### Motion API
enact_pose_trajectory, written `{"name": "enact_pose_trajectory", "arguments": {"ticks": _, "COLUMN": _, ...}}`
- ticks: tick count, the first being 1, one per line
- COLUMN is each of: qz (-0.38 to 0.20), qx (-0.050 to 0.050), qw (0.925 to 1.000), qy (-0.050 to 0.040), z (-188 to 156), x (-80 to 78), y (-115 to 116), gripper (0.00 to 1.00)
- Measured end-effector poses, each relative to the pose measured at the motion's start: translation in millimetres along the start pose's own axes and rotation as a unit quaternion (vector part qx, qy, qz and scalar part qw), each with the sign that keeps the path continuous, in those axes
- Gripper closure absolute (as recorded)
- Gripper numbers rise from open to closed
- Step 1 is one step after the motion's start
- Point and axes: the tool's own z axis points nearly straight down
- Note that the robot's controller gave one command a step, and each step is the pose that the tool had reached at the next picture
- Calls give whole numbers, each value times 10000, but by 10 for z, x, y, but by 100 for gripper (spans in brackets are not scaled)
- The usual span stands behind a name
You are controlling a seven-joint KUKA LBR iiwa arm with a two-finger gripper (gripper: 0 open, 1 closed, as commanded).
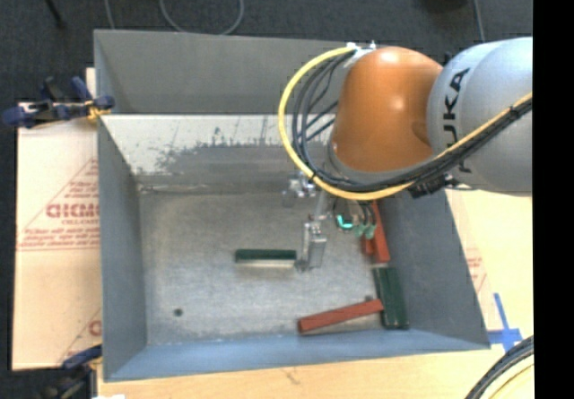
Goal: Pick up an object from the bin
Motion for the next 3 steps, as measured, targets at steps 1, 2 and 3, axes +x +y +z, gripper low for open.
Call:
{"name": "enact_pose_trajectory", "arguments": {"ticks": 1, "qz": 366, "qx": 2, "qw": 9993, "qy": 22, "z": 1113, "x": 550, "y": -322, "gripper": 0}}
{"name": "enact_pose_trajectory", "arguments": {"ticks": 2, "qz": -141, "qx": 10, "qw": 9999, "qy": -37, "z": 1429, "x": 640, "y": -974, "gripper": 0}}
{"name": "enact_pose_trajectory", "arguments": {"ticks": 3, "qz": -126, "qx": 3, "qw": 9999, "qy": -69, "z": 1422, "x": 666, "y": -1097, "gripper": 0}}
